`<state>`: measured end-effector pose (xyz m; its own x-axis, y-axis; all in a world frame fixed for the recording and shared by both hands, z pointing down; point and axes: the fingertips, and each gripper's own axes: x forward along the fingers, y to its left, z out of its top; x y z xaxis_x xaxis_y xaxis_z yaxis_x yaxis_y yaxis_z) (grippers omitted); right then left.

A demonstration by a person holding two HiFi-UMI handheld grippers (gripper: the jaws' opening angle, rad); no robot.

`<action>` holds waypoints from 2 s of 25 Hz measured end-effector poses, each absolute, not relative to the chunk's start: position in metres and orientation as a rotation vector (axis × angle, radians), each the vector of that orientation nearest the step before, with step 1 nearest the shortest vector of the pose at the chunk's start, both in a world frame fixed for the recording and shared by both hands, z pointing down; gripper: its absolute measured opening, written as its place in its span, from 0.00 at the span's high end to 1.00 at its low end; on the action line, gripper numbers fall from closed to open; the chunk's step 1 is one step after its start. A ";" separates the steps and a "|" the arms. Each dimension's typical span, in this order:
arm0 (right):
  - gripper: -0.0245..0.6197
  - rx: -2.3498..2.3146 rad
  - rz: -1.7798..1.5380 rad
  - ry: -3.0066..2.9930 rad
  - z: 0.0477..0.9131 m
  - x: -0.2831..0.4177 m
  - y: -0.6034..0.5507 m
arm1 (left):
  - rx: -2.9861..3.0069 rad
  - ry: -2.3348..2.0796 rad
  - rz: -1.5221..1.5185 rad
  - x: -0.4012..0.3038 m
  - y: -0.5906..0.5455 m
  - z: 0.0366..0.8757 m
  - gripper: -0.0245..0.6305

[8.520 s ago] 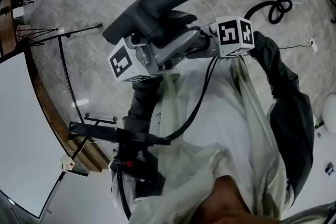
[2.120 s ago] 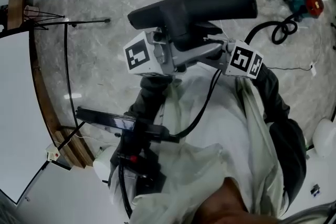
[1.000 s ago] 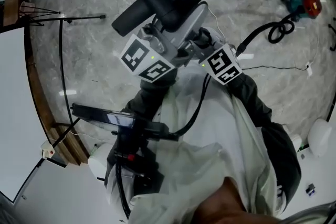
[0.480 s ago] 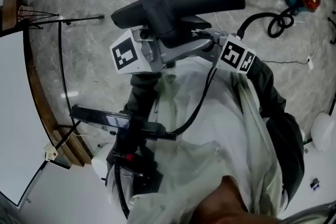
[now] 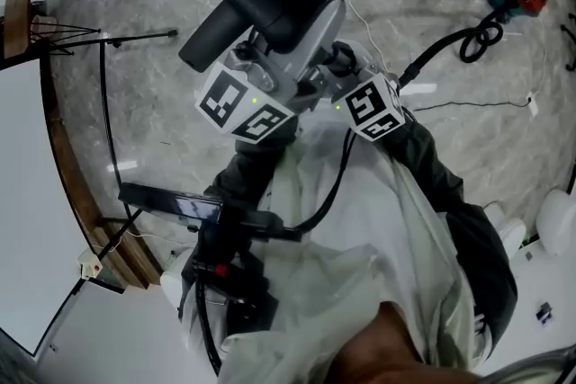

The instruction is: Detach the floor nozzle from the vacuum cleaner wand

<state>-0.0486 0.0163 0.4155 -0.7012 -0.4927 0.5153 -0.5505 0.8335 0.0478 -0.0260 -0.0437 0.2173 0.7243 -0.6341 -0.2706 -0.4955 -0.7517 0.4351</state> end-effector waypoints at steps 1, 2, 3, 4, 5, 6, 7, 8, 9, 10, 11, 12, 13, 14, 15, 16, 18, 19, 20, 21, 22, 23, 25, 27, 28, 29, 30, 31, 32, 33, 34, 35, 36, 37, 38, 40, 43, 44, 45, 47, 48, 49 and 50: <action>0.90 0.741 0.156 -2.489 0.417 -0.049 0.018 | 2.589 -0.868 -0.589 -0.027 -0.044 0.219 0.84; 0.90 0.694 0.158 -2.497 0.418 -0.050 0.023 | 2.600 -0.828 -0.609 -0.027 -0.040 0.218 0.84; 0.90 0.624 0.156 -2.517 0.418 -0.051 0.030 | 2.631 -0.751 -0.640 -0.025 -0.031 0.215 0.84; 0.90 0.532 0.151 -2.544 0.417 -0.051 0.040 | 2.681 -0.634 -0.676 -0.022 -0.017 0.211 0.84; 0.90 0.422 0.144 -2.572 0.415 -0.051 0.051 | 2.741 -0.492 -0.706 -0.018 -0.001 0.205 0.85; 0.90 0.301 0.142 -2.595 0.413 -0.050 0.062 | 2.802 -0.347 -0.722 -0.014 0.016 0.201 0.85; 0.90 0.181 0.148 -2.611 0.411 -0.048 0.072 | 2.853 -0.217 -0.726 -0.011 0.030 0.198 0.85; 0.90 0.072 0.166 -2.622 0.408 -0.046 0.080 | 2.888 -0.114 -0.725 -0.008 0.040 0.196 0.85; 0.90 -0.017 0.194 -2.629 0.406 -0.044 0.086 | 2.901 -0.043 -0.730 -0.007 0.045 0.195 0.85; 0.90 -0.074 0.226 -2.632 0.403 -0.043 0.090 | 2.892 -0.007 -0.743 -0.006 0.045 0.194 0.85; 0.90 -0.090 0.253 -2.632 0.402 -0.043 0.090 | 2.867 -0.008 -0.763 -0.006 0.041 0.194 0.85; 0.90 -0.060 0.268 -2.631 0.402 -0.043 0.086 | 2.833 -0.043 -0.787 -0.008 0.034 0.193 0.85; 0.90 0.010 0.270 -2.628 0.403 -0.044 0.080 | 2.802 -0.097 -0.811 -0.009 0.025 0.192 0.85; 0.90 0.110 0.259 -2.624 0.405 -0.044 0.072 | 2.783 -0.164 -0.823 -0.009 0.016 0.191 0.85; 0.90 0.229 0.242 -2.615 0.407 -0.044 0.063 | 2.774 -0.242 -0.814 -0.009 0.008 0.192 0.85; 0.90 0.357 0.222 -2.600 0.409 -0.044 0.054 | 2.768 -0.331 -0.784 -0.008 0.001 0.194 0.85; 0.90 0.582 0.191 -2.554 0.413 -0.043 0.037 | 2.722 -0.532 -0.701 -0.010 -0.017 0.202 0.85; 0.90 0.660 0.183 -2.525 0.415 -0.042 0.030 | 2.674 -0.639 -0.658 -0.013 -0.026 0.208 0.85; 0.90 0.716 0.177 -2.496 0.417 -0.042 0.026 | 2.613 -0.747 -0.617 -0.018 -0.036 0.213 0.85; 0.90 0.752 0.169 -2.468 0.418 -0.041 0.022 | 2.547 -0.848 -0.579 -0.023 -0.044 0.219 0.85; 0.90 0.771 0.159 -2.448 0.419 -0.041 0.020 | 2.494 -0.927 -0.549 -0.027 -0.049 0.223 0.85; 0.90 0.777 0.145 -2.439 0.418 -0.040 0.019 | 2.471 -0.966 -0.533 -0.029 -0.051 0.224 0.85; 0.90 0.744 0.113 -2.457 0.414 -0.039 0.019 | 2.530 -0.895 -0.549 -0.024 -0.045 0.217 0.85; 0.90 0.590 0.104 -2.525 0.409 -0.039 0.030 | 2.668 -0.625 -0.609 -0.011 -0.023 0.203 0.85; 0.90 0.472 0.111 -2.561 0.408 -0.038 0.040 | 2.737 -0.438 -0.648 -0.004 -0.007 0.196 0.85; 0.90 0.349 0.122 -2.592 0.407 -0.037 0.052 | 2.796 -0.249 -0.676 0.002 0.010 0.191 0.85; 0.90 0.234 0.132 -2.616 0.405 -0.035 0.064 | 2.846 -0.084 -0.686 0.006 0.028 0.188 0.85; 0.90 0.133 0.143 -2.633 0.404 -0.033 0.075 | 2.886 0.042 -0.683 0.010 0.043 0.188 0.85; 0.90 0.056 0.160 -2.641 0.403 -0.030 0.084 | 2.911 0.121 -0.676 0.014 0.053 0.188 0.85; 0.90 0.009 0.180 -2.645 0.403 -0.027 0.089 | 2.916 0.145 -0.672 0.017 0.056 0.190 0.85; 0.90 0.002 0.203 -2.645 0.403 -0.024 0.089 | 2.898 0.110 -0.676 0.019 0.052 0.191 0.85; 0.90 0.042 0.223 -2.645 0.404 -0.021 0.084 | 2.860 0.021 -0.689 0.021 0.041 0.192 0.85; 0.90 0.132 0.236 -2.640 0.405 -0.020 0.074 | 2.811 -0.108 -0.709 0.020 0.025 0.193 0.85; 0.90 0.258 0.240 -2.628 0.407 -0.019 0.062 | 2.759 -0.258 -0.723 0.019 0.006 0.194 0.85; 0.90 0.398 0.237 -2.605 0.410 -0.019 0.049 | 2.713 -0.407 -0.715 0.017 -0.010 0.197 0.85; 0.90 0.623 0.215 -2.549 0.414 -0.018 0.032 | 2.662 -0.632 -0.655 0.013 -0.030 0.205 0.85; 0.90 0.706 0.178 -2.510 0.417 -0.018 0.025 | 2.627 -0.737 -0.609 0.007 -0.037 0.211 0.85; 0.90 0.686 0.168 -2.508 0.419 -0.019 0.026 | 2.603 -0.741 -0.607 0.005 -0.037 0.213 0.85; 0.90 0.662 0.156 -2.504 0.421 -0.018 0.027 | 2.581 -0.737 -0.606 0.003 -0.036 0.216 0.85; 0.90 0.612 0.121 -2.497 0.424 -0.014 0.032 | 2.595 -0.645 -0.615 0.005 -0.027 0.217 0.85; 0.90 0.572 0.100 -2.503 0.424 -0.012 0.037 | 2.644 -0.534 -0.632 0.009 -0.015 0.212 0.85; 0.90 0.508 0.081 -2.524 0.423 -0.011 0.044 | 2.711 -0.393 -0.649 0.014 0.001 0.206 0.85; 0.90 0.423 0.066 -2.552 0.420 -0.012 0.052 | 2.782 -0.253 -0.650 0.019 0.017 0.201 0.85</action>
<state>-0.0122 0.0523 0.4204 -0.8011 -0.2851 0.5262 -0.3121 0.9492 0.0392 0.0185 0.0167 0.2012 0.8841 -0.2289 -0.4075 -0.1063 -0.9475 0.3016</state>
